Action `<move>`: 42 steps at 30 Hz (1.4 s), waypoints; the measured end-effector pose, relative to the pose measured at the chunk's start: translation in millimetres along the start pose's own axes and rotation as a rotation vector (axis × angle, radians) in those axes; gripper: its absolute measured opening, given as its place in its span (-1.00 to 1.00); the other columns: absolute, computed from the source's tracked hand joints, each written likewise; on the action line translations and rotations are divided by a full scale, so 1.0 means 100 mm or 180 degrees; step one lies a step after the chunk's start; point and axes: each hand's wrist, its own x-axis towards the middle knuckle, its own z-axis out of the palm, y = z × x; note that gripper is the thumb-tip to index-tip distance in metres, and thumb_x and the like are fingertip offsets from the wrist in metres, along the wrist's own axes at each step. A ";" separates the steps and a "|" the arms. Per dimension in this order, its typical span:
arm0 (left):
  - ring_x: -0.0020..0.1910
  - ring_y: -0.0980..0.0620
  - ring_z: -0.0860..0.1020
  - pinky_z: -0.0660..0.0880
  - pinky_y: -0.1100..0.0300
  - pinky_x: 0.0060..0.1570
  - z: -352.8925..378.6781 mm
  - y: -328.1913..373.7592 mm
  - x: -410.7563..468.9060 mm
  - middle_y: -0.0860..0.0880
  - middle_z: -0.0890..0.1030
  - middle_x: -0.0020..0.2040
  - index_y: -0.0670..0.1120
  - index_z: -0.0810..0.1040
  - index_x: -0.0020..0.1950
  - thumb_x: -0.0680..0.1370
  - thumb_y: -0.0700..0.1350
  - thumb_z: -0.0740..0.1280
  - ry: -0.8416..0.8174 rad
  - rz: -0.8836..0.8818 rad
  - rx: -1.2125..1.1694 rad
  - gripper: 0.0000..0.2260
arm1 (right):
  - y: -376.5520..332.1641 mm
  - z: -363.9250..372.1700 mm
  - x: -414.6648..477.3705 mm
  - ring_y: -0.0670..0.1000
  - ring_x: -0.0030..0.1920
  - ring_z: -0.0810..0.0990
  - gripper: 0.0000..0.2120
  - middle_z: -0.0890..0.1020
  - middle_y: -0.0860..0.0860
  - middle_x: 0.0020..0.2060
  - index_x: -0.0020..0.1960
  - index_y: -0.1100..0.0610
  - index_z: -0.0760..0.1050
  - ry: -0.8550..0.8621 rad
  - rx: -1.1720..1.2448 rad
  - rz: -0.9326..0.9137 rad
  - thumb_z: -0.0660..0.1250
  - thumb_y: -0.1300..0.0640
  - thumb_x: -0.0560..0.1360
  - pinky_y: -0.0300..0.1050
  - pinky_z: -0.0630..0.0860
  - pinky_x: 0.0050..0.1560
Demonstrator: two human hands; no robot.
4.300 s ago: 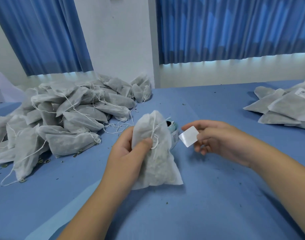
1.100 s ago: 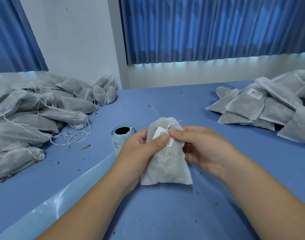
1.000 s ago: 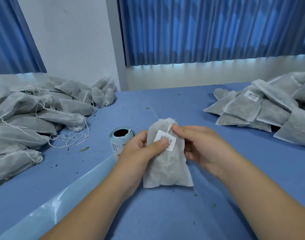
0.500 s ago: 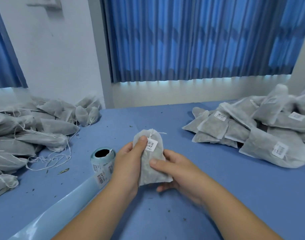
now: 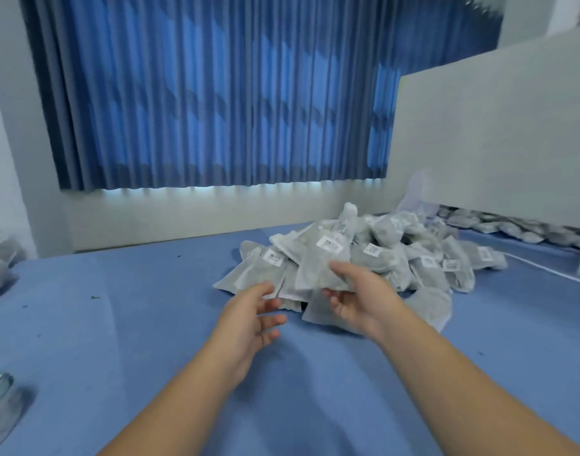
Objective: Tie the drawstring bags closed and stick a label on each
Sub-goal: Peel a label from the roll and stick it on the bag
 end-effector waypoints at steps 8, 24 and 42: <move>-0.34 0.01 0.57 0.47 0.19 -0.37 0.46 0.00 -0.07 -0.04 0.60 -0.19 -0.10 0.59 0.06 0.56 -0.08 0.33 -0.0436 0.0056 -0.0375 -0.86 | -0.62 -0.51 0.40 0.08 0.01 0.64 -0.93 0.60 0.16 -0.03 -0.10 0.19 0.43 0.0930 -0.0059 -0.0479 0.28 0.30 0.54 -0.12 0.60 -0.01; -0.43 0.06 0.50 0.43 0.19 -0.38 -0.84 0.28 -0.46 0.00 0.56 -0.31 -0.10 0.61 -0.02 0.57 -0.12 0.27 0.0724 0.0368 -0.0630 -0.87 | 0.74 1.14 -0.15 0.01 -0.37 0.64 -0.86 0.67 0.04 -0.31 0.05 0.21 0.54 -0.1181 -0.0415 0.0171 0.26 0.20 0.54 -0.21 0.48 -0.34; 0.19 -0.01 0.48 0.36 0.12 0.06 -2.72 0.11 -1.72 0.08 0.51 0.18 0.11 0.41 0.27 0.52 0.04 0.22 0.2259 0.0159 0.4894 -0.69 | 2.04 2.55 -0.76 -0.33 -0.16 0.52 -0.46 0.60 -0.14 0.05 0.21 -0.03 0.56 -0.2724 -0.3160 -0.1365 0.19 0.43 0.37 -0.42 0.41 -0.08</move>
